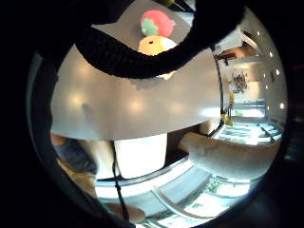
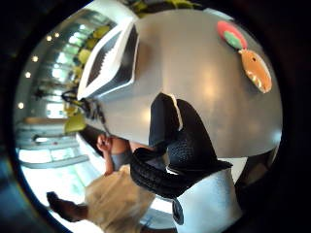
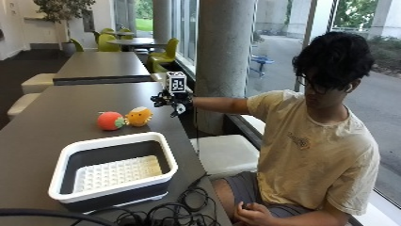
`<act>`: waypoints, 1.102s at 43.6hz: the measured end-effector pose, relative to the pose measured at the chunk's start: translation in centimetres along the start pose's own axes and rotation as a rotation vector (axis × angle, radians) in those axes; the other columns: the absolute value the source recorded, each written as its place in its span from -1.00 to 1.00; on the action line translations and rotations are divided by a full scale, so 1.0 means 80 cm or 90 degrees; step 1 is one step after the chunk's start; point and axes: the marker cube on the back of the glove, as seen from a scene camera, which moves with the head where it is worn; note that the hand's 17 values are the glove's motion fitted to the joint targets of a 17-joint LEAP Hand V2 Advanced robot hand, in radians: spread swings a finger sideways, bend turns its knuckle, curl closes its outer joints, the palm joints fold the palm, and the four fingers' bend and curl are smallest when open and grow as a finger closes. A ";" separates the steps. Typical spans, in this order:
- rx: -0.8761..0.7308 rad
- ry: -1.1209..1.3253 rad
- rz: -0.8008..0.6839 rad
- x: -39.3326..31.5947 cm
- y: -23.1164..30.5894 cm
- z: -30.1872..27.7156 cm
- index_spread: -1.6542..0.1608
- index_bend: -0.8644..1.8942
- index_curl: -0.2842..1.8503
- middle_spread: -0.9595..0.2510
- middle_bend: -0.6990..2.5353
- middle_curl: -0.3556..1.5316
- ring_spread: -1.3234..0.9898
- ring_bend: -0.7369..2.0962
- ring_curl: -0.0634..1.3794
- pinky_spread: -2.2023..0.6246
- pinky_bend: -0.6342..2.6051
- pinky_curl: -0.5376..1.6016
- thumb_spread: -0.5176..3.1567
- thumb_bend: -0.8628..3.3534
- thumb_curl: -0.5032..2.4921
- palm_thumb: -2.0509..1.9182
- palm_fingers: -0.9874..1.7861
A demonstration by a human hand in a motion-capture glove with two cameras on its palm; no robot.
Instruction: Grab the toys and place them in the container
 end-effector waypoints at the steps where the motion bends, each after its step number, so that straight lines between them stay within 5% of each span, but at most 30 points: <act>1: 0.000 0.002 0.001 0.000 0.000 0.000 0.69 -0.27 -0.70 0.56 -0.56 -0.63 0.14 -0.40 -0.91 0.56 -0.23 -0.37 -0.47 -0.58 -0.66 0.04 -0.36; 18: 0.000 0.021 -0.002 0.005 0.001 0.002 0.55 -0.25 -0.57 0.54 -0.52 -0.56 0.13 -0.36 -0.81 0.56 -0.10 -0.24 -0.04 -0.59 -0.60 0.03 -0.44; 34: -0.006 -0.027 0.089 0.055 -0.010 0.023 0.54 -0.30 -0.53 0.54 -0.52 -0.53 0.14 -0.34 -0.73 0.57 -0.08 -0.20 0.03 -0.59 -0.55 0.04 -0.48; 48: 0.004 -0.021 0.120 0.163 -0.083 0.068 0.55 -0.40 -0.63 0.57 -0.53 -0.51 0.14 -0.29 -0.62 0.57 0.01 -0.15 0.01 -0.59 -0.50 0.09 -0.60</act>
